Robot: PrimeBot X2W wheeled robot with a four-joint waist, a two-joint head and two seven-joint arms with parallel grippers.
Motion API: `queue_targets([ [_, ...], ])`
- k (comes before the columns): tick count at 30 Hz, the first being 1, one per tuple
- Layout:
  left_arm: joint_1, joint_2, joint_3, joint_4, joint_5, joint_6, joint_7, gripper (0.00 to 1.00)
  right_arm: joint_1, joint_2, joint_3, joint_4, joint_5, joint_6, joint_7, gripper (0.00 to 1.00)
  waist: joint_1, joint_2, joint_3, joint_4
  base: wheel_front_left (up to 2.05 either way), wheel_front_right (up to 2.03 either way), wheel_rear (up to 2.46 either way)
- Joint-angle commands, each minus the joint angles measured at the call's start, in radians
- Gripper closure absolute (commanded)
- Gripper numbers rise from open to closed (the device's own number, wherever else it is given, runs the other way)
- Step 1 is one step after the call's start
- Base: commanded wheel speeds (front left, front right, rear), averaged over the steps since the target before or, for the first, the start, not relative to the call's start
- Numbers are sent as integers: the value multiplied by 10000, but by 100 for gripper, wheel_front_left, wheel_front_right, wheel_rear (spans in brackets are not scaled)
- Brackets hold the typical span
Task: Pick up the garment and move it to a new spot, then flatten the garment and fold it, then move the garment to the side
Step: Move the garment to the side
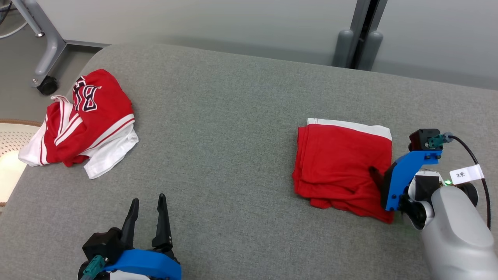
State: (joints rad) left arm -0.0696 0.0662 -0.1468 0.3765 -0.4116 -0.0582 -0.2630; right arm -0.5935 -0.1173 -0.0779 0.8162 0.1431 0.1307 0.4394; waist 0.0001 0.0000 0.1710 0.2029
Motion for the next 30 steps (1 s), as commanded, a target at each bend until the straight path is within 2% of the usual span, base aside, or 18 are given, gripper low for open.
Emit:
queue_targets([
  [1,-141,7,18,-40,71,-23,-26,0,-50,42,80,106,58,1,47,15,-1,0,43,29,0,0,0],
  [2,-134,1,42,-62,118,-30,-26,0,-79,66,172,135,126,2,4,55,-1,0,72,18,0,0,0],
  [3,-123,-6,60,-85,145,-41,-26,0,-101,78,249,156,190,2,-37,66,-1,0,99,-7,0,0,0],
  [5,-124,-10,84,-166,232,-68,-27,0,-175,90,471,137,299,1,-200,98,-1,0,152,-115,0,0,0],
  [6,-133,-9,91,-205,292,-88,-26,0,-216,67,586,105,369,1,-299,100,-1,0,181,-201,0,0,0],
  [12,-257,21,82,-556,524,-182,-26,0,-526,-174,1231,-276,640,-5,-994,100,-1,0,461,-1127,0,0,0],
  [19,-540,213,17,-1002,771,-193,-12,0,-820,-683,1903,-1106,932,-4,-1311,100,-1,0,1158,-3057,0,0,0],
  [24,-913,468,-190,-1353,977,-246,221,0,-740,-1066,1685,-1671,1155,-1,-1465,100,-1,0,1875,-4347,0,0,0],
  [30,-1250,733,-431,-1740,1142,-289,597,0,-463,-1203,1094,-1987,1181,-1,-1782,100,-1,0,2481,-5132,0,0,0],
])
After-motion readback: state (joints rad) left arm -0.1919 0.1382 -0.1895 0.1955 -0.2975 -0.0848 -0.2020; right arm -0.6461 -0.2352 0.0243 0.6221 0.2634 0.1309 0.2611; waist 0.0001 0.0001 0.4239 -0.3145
